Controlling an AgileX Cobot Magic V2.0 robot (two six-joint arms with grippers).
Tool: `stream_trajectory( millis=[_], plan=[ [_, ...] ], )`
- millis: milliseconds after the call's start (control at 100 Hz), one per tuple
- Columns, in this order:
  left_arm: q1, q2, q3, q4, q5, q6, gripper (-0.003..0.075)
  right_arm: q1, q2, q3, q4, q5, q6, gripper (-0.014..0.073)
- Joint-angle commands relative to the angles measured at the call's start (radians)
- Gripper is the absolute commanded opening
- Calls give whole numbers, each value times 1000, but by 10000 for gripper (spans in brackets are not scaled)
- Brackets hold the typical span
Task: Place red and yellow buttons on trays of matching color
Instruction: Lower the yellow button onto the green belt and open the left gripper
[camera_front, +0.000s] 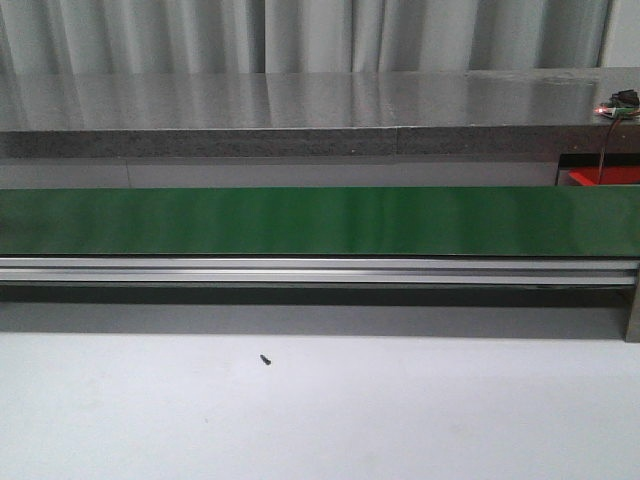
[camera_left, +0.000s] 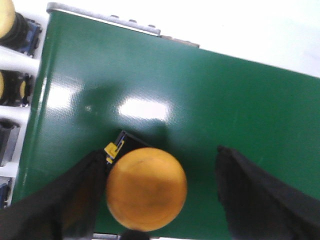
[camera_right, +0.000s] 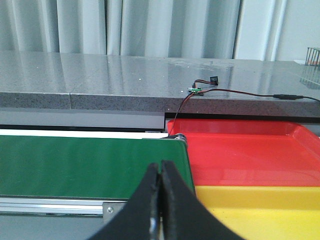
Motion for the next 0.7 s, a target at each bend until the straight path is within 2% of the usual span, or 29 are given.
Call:
stream_trajectory(
  millis=[0, 170, 390, 690],
  plan=[
    [-2, -83, -28, -43, -29, 5, 483, 1, -19, -18, -4, -81, -1, -67],
    [8, -146, -28, -21, -23, 5, 483, 1, -19, -18, -4, -81, -1, -67],
    [46, -215, -28, 99, 6, 3, 481, 1, -19, -18, -4, -81, -1, -67],
    [189, -223, -26, 128, 38, 3, 482, 1, -19, -18, -4, -81, -1, -67]
  ],
)
